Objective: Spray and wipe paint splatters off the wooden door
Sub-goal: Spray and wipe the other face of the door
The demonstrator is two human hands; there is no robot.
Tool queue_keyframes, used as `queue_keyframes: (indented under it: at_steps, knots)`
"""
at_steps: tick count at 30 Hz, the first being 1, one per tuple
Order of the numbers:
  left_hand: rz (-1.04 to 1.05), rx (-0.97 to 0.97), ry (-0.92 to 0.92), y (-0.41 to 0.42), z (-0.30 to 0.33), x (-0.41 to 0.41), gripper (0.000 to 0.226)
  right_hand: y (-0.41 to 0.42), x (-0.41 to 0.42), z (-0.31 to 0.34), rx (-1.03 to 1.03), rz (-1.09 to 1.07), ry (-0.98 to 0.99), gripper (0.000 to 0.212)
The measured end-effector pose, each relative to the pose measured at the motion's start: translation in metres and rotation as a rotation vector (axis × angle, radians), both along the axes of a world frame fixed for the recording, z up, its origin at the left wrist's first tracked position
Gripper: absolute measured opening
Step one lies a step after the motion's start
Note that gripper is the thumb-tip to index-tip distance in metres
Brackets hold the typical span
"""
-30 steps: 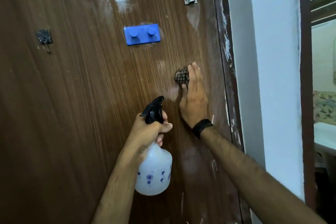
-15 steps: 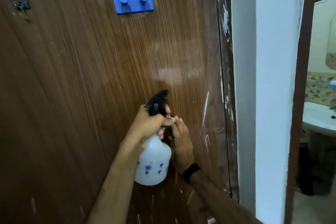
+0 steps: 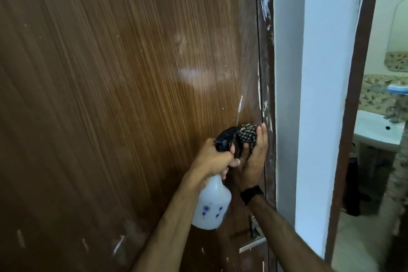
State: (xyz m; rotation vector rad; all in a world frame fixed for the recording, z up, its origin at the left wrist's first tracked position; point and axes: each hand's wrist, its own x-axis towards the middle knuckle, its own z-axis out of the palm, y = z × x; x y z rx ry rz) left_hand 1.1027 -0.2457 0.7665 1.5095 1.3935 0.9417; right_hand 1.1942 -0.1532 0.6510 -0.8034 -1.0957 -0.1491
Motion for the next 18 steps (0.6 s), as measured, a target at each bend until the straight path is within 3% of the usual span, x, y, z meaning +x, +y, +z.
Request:
queue_keyframes:
  at_steps: [5, 13, 18]
  knots:
    - [0.069, 0.050, -0.040, 0.007, 0.000, -0.002, 0.023, 0.017, 0.007, 0.009, 0.013, 0.023, -0.137, 0.048]
    - [0.108, 0.113, -0.176, 0.015, 0.004, -0.012, 0.022, 0.040, 0.021, 0.122, 0.176, -0.014, -0.320, 0.049]
    - [0.107, 0.092, -0.196, 0.014, -0.009, -0.012, 0.021, 0.041, 0.022, 0.050, 0.188, -0.051, -0.425, 0.051]
